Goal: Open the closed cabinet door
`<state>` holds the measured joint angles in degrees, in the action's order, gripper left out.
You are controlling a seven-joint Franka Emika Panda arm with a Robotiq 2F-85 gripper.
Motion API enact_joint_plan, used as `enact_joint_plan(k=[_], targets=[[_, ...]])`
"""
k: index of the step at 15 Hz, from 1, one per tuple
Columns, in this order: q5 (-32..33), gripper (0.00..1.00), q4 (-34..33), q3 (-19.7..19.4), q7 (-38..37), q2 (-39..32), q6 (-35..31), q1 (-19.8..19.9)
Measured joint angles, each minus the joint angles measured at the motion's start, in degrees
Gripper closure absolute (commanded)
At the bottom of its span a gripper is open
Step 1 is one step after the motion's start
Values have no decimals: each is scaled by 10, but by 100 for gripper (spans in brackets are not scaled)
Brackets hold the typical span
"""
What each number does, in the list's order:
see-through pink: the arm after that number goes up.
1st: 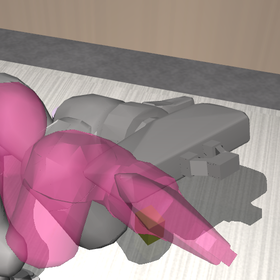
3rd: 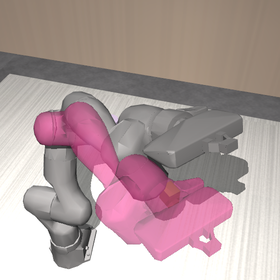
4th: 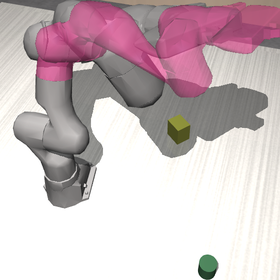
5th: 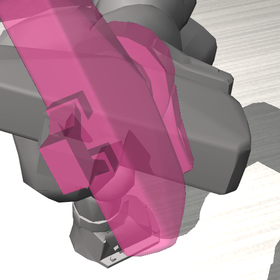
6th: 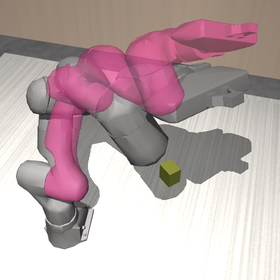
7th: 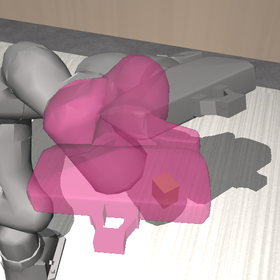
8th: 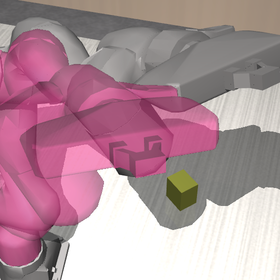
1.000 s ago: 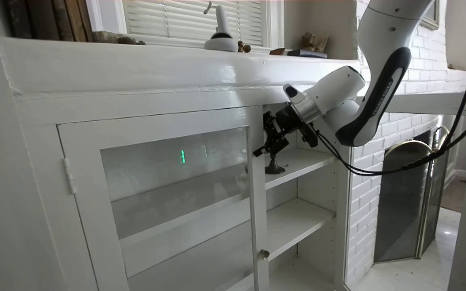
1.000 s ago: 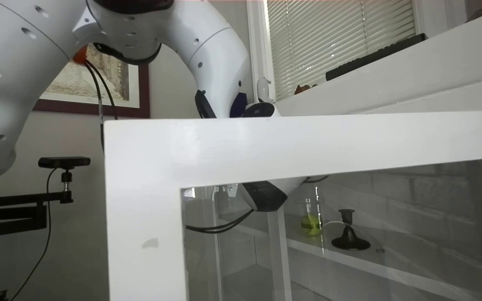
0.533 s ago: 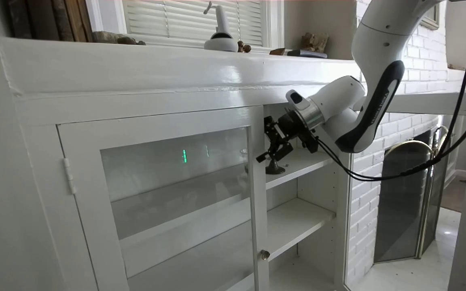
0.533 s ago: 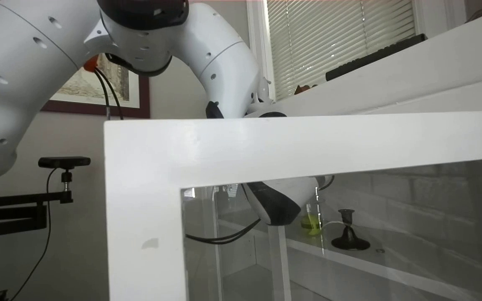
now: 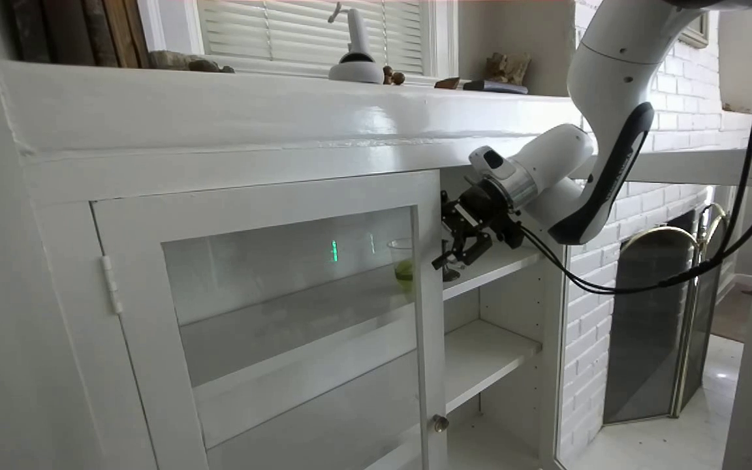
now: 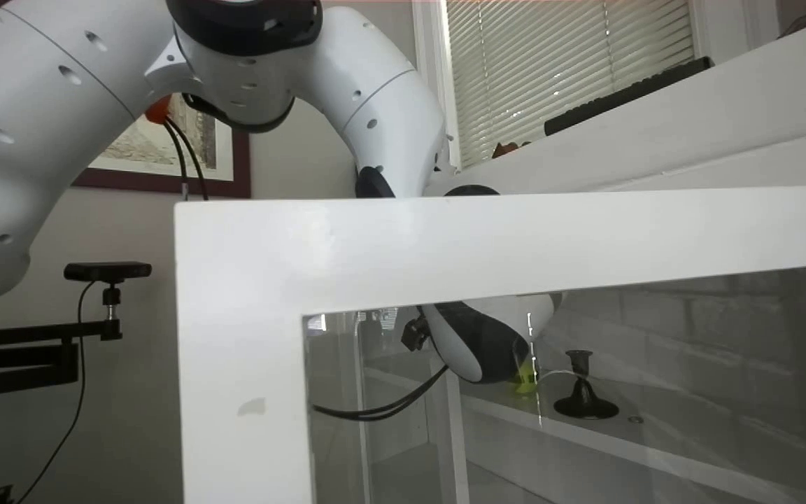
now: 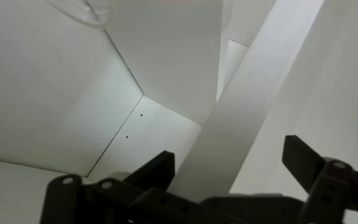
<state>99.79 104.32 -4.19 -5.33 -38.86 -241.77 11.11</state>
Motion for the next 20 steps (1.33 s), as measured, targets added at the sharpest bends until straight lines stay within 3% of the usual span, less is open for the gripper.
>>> enact_joint_plan(k=[4, 9, 16, 20], targets=[[38, 0, 0, 35, -6, 0, 1, 31], [65, 0, 5, 34, -58, 11, 1, 30], [73, 0, 66, -15, -149, 56, 1, -14], [84, 0, 119, -17, -191, 89, 2, -16]])
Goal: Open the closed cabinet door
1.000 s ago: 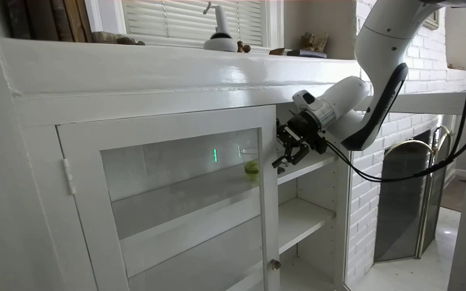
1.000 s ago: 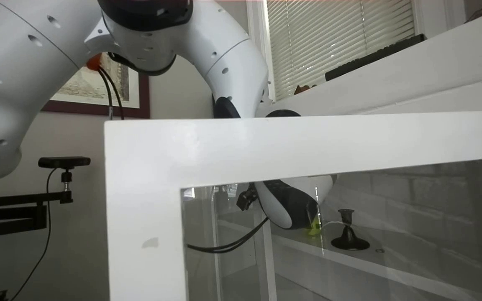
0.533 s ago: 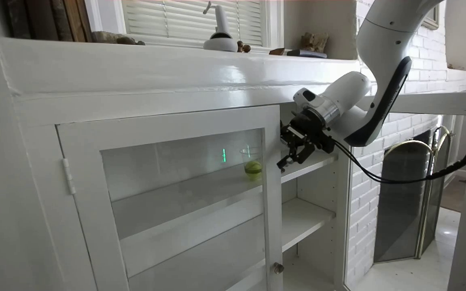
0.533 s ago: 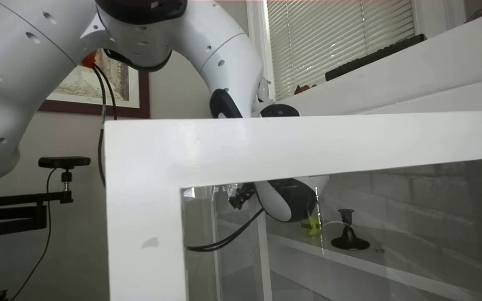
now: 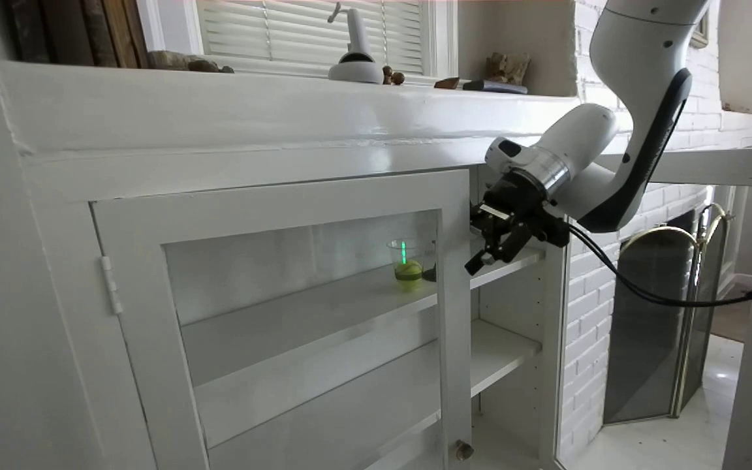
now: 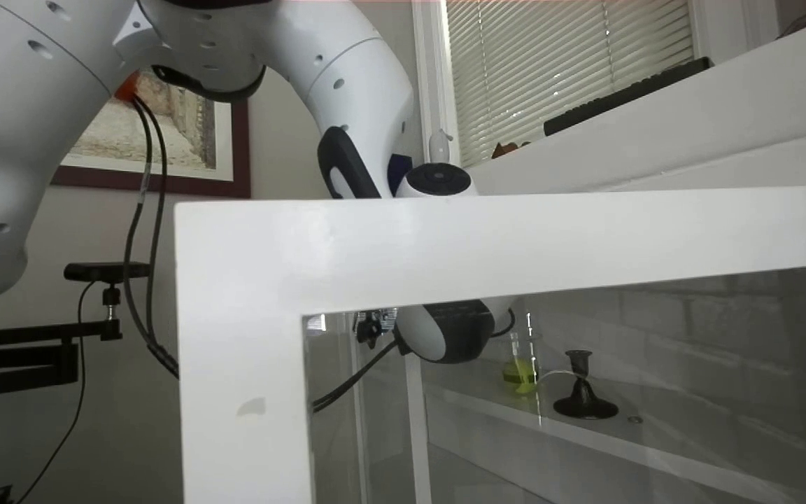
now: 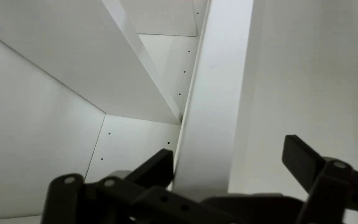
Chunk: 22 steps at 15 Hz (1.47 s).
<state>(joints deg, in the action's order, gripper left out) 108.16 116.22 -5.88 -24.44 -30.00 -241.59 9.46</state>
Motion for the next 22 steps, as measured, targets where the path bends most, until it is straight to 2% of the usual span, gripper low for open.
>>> enact_joint_plan(k=[3, 5, 7, 10, 14, 18, 19, 20, 22], targets=[[29, 0, 47, 6, -58, 33, 0, 1], [73, 0, 80, 28, -105, 59, 0, 12], [128, 0, 117, 74, -156, 87, 0, 37], [198, 0, 156, 162, -242, 123, 0, 70], [285, 0, 163, 275, -355, 148, 0, 103], [368, 0, 163, 357, -415, 152, 0, 159], [369, 0, 167, 348, -416, 157, 0, 151], [367, 0, 178, 323, -413, 166, 0, 125], [366, 0, 198, 260, -412, 191, 0, 48]])
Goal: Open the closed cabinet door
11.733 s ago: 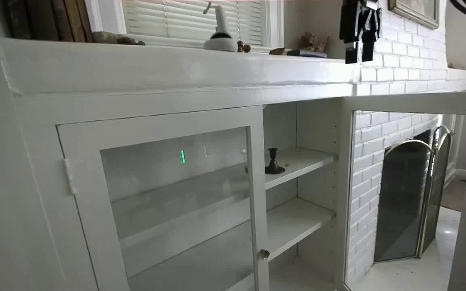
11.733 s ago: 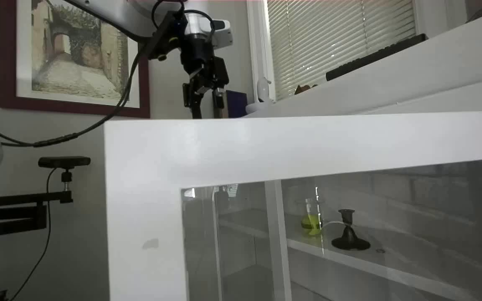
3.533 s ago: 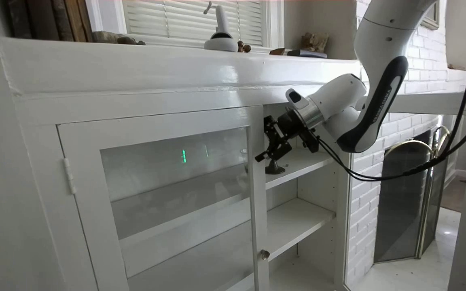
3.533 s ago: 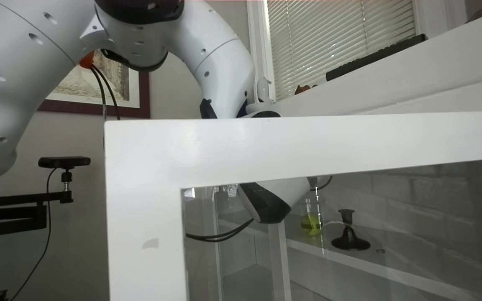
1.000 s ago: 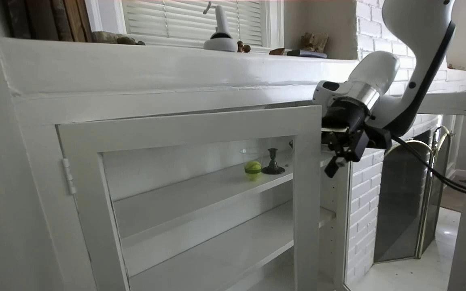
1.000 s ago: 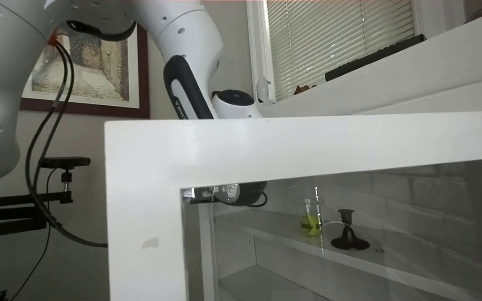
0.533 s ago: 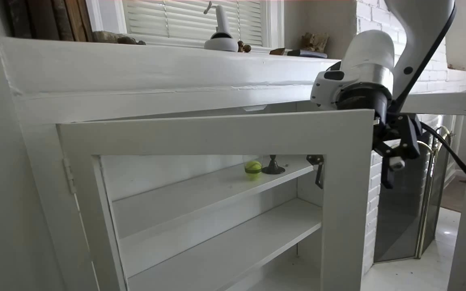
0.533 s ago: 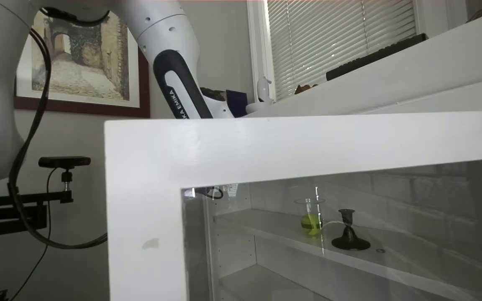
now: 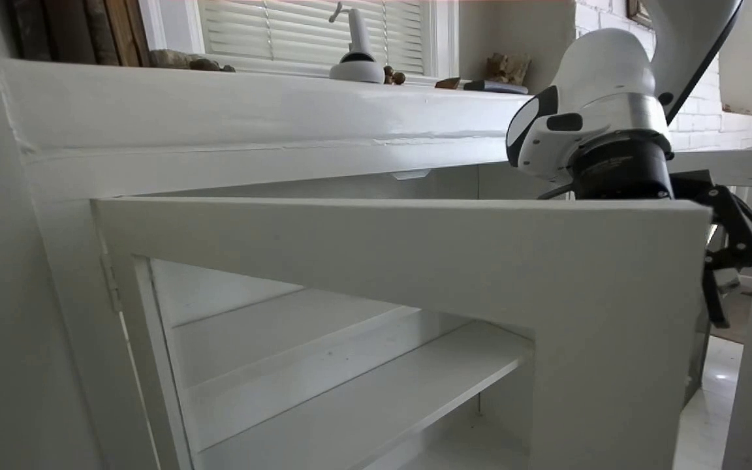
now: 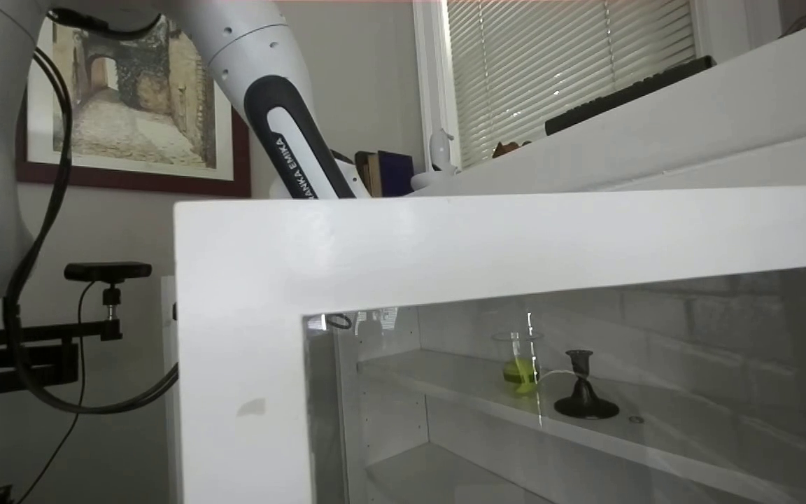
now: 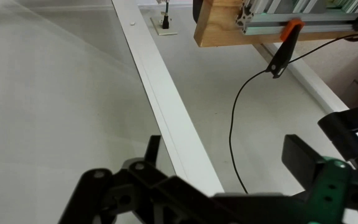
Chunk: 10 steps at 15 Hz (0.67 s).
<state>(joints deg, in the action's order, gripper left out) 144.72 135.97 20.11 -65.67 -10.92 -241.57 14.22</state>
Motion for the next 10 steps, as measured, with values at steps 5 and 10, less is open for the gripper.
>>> enact_joint_plan(k=[5, 10], targets=[[-4, 0, 17, -175, -32, 67, 0, -228], [-5, 0, 10, -319, -100, 74, 97, -404]])
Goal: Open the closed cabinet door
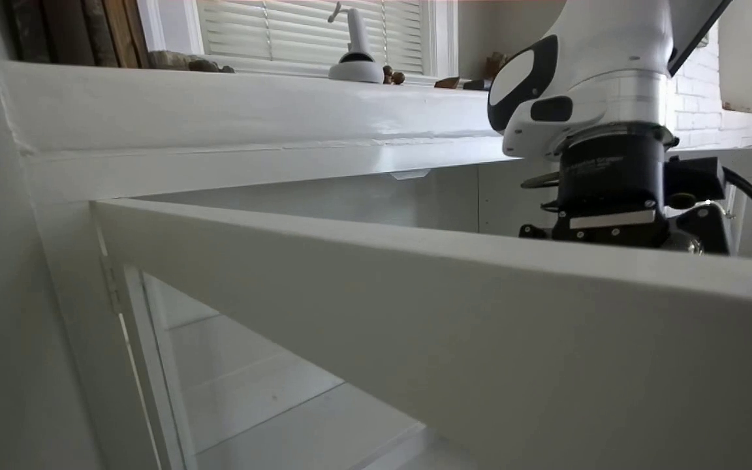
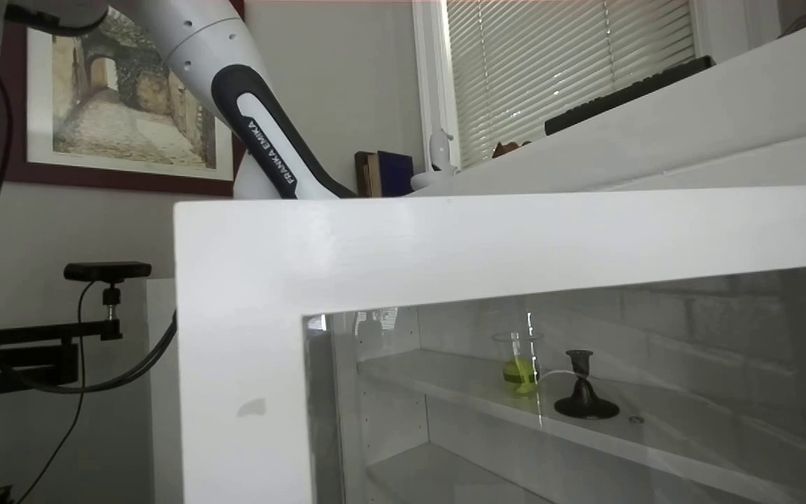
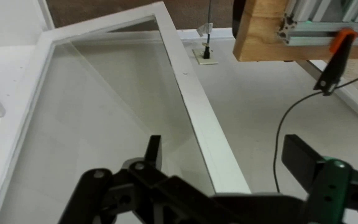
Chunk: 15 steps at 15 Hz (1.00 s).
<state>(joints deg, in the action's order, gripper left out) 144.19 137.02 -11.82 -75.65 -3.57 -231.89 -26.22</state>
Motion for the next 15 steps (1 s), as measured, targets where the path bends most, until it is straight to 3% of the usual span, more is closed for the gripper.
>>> enact_joint_plan(k=[4, 7, 10, 15], targets=[[0, 0, -6, -182, 0, -70, 71, -127], [0, 0, -33, -327, -5, -132, 67, -210], [-1, 0, -72, -469, -22, -191, 22, -296], [0, 0, -131, -703, -30, -262, -107, -440]])
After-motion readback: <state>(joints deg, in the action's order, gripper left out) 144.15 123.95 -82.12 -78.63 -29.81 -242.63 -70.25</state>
